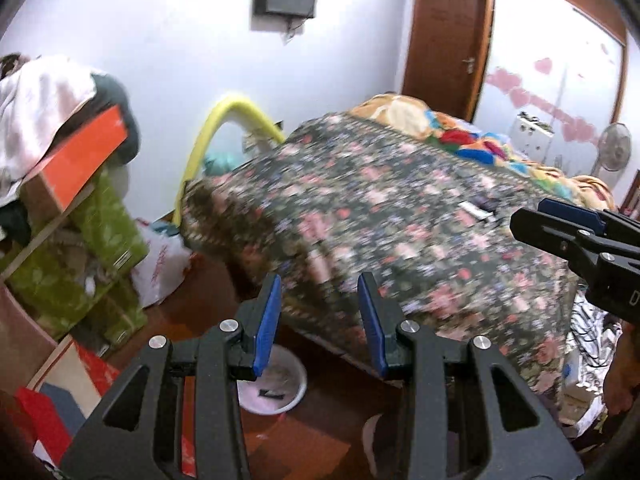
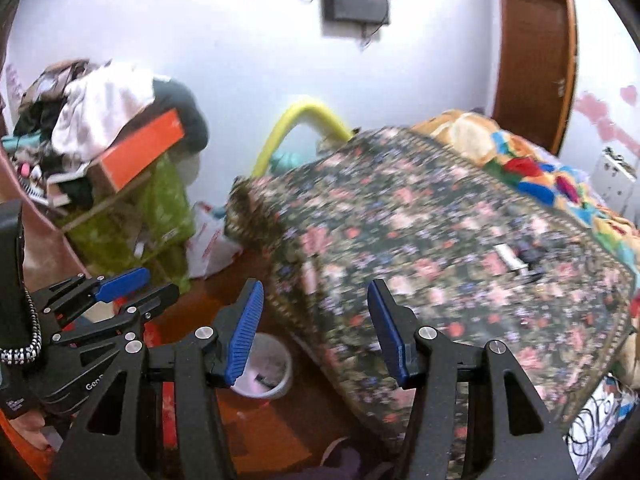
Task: Collect trash
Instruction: 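Move both open grippers back toward the bed, then lower both grippers toward the markers and tape on the bedspread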
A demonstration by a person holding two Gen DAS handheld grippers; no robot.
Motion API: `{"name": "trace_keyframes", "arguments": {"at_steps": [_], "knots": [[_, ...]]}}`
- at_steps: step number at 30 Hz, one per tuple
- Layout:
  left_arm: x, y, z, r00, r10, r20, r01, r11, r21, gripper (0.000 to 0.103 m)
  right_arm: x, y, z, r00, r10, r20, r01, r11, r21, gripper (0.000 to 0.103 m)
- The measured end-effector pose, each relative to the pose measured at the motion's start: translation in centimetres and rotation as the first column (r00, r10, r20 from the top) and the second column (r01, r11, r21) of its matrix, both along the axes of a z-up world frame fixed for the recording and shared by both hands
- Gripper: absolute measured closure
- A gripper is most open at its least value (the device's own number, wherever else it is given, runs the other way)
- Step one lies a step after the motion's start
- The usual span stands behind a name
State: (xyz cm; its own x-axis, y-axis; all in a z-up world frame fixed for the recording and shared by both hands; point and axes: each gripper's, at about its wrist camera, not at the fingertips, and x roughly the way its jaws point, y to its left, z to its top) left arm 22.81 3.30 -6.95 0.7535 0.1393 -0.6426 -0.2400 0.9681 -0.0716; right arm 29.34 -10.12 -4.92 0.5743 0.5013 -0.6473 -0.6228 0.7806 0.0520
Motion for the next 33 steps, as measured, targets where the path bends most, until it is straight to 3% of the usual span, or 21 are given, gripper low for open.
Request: {"name": "trace_keyframes", "arguments": {"at_steps": [8, 13, 19, 20, 22, 30, 33], "knots": [[3.2, -6.3, 2.3, 0.992, -0.101, 0.081, 0.101, 0.995, 0.008, 0.065, 1.6, -7.5, 2.1, 0.986, -0.156, 0.052, 0.153, 0.986, 0.064, 0.052], [6.5, -9.7, 2.4, 0.983, -0.166, 0.082, 0.17, 0.985, -0.036, 0.065, 3.4, -12.1, 2.0, 0.969, -0.242, 0.055, 0.238, 0.969, 0.07, 0.052], [10.7, -13.5, 1.7, 0.973, -0.216, 0.08, 0.219, 0.975, -0.034, 0.064, 5.6, -17.5, 1.2, 0.935, -0.349, 0.071, 0.346, 0.937, 0.051, 0.052], [11.5, -14.2, 1.5, 0.97, -0.231, 0.073, 0.234, 0.971, -0.044, 0.062, 6.1, -18.5, 1.0, 0.929, -0.364, 0.067, 0.361, 0.931, 0.049, 0.052], [13.1, -15.3, 0.9, 0.966, -0.252, 0.059, 0.255, 0.965, -0.056, 0.044, 7.2, -20.2, 0.7, 0.915, -0.398, 0.065, 0.397, 0.917, 0.036, 0.052], [19.6, -18.7, -3.0, 0.963, -0.271, -0.003, 0.27, 0.961, -0.057, 0.032, 12.0, -24.2, -2.6, 0.894, -0.447, -0.016, 0.446, 0.894, -0.043, 0.047], [22.1, -19.5, -5.1, 0.96, -0.278, -0.042, 0.274, 0.958, -0.086, 0.032, 13.5, -24.9, -4.5, 0.895, -0.444, -0.048, 0.442, 0.896, -0.054, 0.031]]}}
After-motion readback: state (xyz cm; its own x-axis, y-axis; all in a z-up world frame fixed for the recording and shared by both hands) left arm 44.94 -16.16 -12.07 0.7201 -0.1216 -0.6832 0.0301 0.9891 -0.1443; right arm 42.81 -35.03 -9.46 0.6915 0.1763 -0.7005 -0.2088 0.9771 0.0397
